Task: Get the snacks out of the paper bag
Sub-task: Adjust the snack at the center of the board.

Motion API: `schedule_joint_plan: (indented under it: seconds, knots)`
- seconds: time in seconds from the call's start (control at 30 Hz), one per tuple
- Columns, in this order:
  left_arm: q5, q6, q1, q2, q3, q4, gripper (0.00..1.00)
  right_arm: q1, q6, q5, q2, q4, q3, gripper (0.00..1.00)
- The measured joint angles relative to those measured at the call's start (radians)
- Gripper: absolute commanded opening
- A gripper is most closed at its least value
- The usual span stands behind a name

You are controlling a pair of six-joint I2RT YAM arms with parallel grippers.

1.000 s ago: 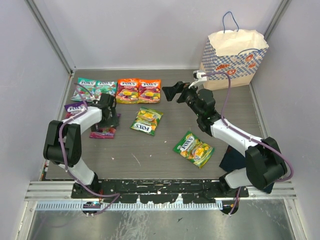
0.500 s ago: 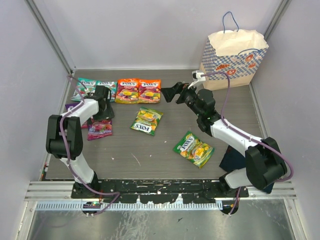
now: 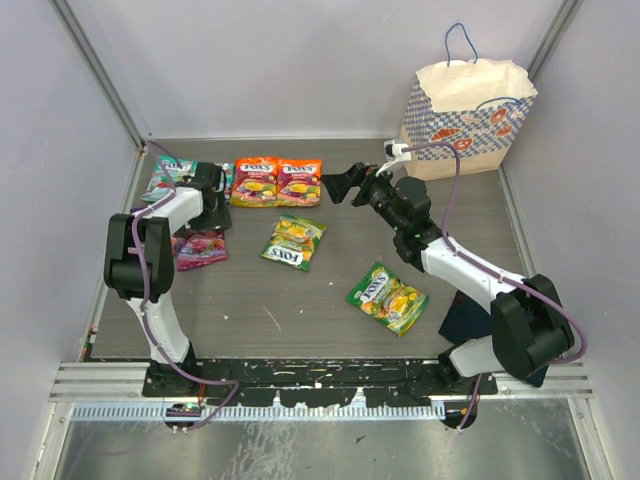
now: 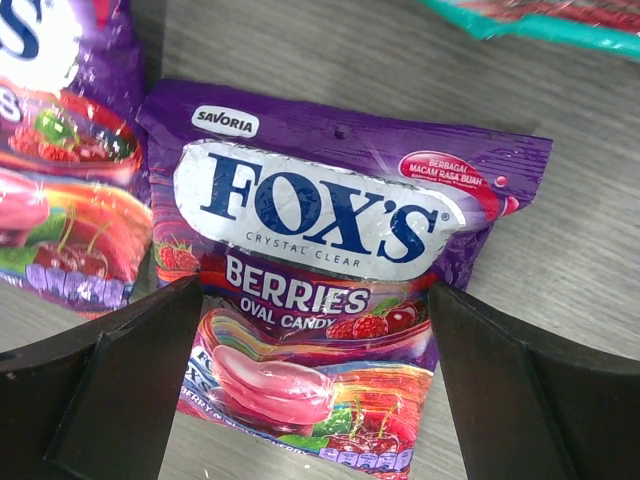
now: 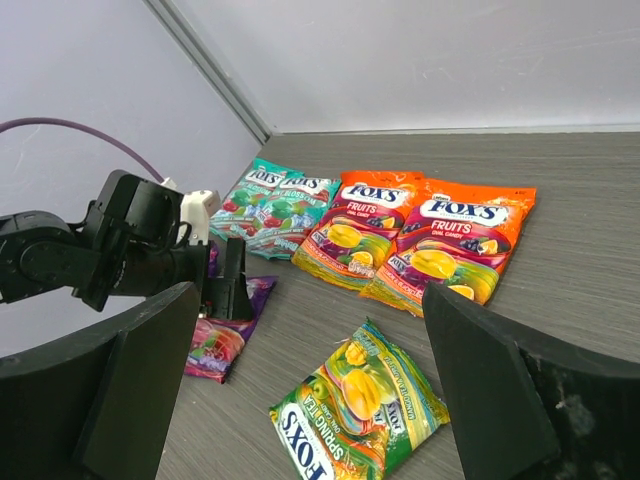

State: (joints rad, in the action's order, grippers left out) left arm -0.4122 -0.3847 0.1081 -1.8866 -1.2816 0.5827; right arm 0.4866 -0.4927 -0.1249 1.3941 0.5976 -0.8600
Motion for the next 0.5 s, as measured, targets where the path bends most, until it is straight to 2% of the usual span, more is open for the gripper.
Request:
schedule_joint_plan:
  seconds: [0.5]
  knots:
    - [0.169, 0.217, -0.046, -0.031, -0.045, -0.068, 0.98, -0.004, 0.000, -0.011, 0.031, 0.000, -0.004, 1.00]
